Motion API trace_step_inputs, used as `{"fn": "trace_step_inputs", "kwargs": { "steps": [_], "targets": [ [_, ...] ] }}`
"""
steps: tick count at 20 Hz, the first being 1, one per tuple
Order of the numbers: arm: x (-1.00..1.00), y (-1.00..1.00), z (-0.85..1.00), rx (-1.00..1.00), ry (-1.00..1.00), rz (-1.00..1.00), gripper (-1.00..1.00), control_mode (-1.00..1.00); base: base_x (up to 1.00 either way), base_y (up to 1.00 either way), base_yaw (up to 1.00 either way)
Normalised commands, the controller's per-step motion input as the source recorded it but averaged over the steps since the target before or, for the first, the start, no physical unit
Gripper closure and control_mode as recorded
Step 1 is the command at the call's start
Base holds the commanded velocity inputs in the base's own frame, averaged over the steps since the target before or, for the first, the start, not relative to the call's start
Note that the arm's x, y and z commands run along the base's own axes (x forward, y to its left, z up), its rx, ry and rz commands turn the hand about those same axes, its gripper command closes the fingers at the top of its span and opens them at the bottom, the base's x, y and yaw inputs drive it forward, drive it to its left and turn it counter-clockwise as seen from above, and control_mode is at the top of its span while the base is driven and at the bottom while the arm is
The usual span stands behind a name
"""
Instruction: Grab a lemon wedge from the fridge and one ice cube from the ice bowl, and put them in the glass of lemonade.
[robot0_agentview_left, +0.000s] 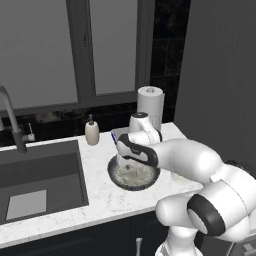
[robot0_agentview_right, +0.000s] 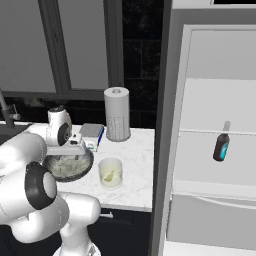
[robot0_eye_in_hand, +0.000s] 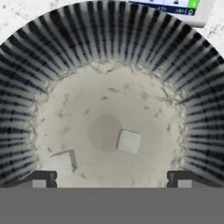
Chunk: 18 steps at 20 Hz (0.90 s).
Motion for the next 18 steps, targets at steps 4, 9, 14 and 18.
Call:
{"fn": "trace_step_inputs", "kwargs": {
  "steps": [4,9,14,18],
  "targets": [
    [0.21,0.0,-0.18,0.0,0.0,0.0,-1.0,-1.0,0.0,0.0,0.0],
    [0.02,-0.05,-0.46,0.03,0.0,0.0,-1.0,-1.0,0.0,0.0,0.0],
    [0.0,-0.03,-0.4,0.01,0.0,0.0,-1.0,-1.0,0.0,0.0,0.0],
    [0.0,0.0,-0.29,0.0,0.0,0.0,-1.0,-1.0,0.0,0.0,0.0]
  ]
}}
